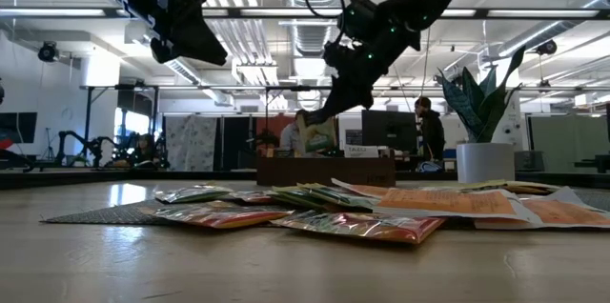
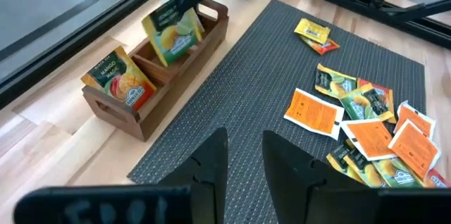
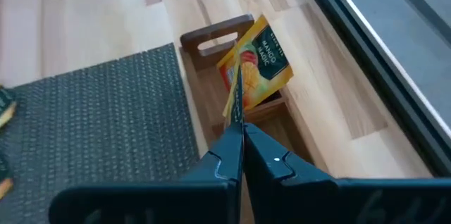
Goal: Pick & Place Tea
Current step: Put the yellow tea bag into the middle section of the wooden organizer
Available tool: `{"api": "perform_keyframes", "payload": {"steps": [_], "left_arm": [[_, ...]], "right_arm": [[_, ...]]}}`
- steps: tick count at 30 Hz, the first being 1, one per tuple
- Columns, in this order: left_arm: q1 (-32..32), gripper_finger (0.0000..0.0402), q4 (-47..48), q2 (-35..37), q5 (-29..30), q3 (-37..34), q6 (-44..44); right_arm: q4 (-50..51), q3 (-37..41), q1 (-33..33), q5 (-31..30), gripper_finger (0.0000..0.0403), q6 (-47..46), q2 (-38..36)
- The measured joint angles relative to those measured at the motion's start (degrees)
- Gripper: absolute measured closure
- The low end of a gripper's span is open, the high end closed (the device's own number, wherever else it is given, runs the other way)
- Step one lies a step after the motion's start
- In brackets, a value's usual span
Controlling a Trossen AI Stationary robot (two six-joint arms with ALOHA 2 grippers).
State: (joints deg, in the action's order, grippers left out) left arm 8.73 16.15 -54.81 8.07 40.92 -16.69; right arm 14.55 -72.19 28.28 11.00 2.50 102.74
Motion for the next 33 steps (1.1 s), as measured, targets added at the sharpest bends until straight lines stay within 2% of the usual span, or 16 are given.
{"api": "perform_keyframes", "payload": {"steps": [10,33], "left_arm": [[0.02,0.0317,0.12,0.0,0.88,0.0,-0.04],[0.04,0.0317,0.18,-0.07,2.36,0.0,-1.39]], "right_arm": [[0.28,-1.39,2.98,-0.61,0.0394,2.67,4.4],[0.22,-0.95,4.53,-0.38,0.0394,5.22,5.9]]}}
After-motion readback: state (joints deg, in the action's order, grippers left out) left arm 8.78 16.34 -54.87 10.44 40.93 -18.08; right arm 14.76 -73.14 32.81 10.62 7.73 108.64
